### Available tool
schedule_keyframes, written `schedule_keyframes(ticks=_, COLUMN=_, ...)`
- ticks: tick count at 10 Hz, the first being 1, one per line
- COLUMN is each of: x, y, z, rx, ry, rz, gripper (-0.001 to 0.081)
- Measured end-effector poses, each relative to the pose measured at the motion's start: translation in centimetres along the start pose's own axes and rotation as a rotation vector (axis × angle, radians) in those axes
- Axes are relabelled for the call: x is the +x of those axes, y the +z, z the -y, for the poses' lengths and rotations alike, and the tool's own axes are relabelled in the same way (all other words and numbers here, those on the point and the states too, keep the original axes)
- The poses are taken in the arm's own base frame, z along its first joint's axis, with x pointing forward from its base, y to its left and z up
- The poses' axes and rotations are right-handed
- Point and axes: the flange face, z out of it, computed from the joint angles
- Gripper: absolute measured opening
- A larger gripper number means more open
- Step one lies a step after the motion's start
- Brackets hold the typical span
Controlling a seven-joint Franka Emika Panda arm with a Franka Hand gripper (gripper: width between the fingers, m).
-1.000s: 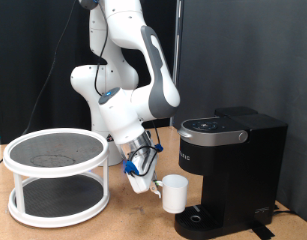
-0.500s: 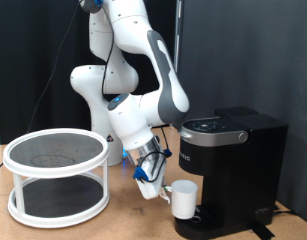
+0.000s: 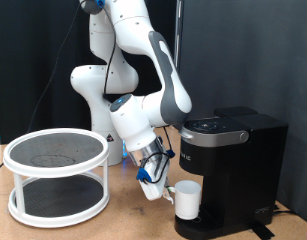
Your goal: Make a cup of coffee with the keurig machine
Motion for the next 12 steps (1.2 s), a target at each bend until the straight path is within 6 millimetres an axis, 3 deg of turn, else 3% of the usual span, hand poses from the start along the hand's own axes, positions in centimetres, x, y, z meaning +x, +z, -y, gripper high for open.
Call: schedule_keyframes(ticks=12, x=0.14, y=0.09, z=0.08, rx=-0.002, ry=-0.005, rz=0.002, gripper=0.0010)
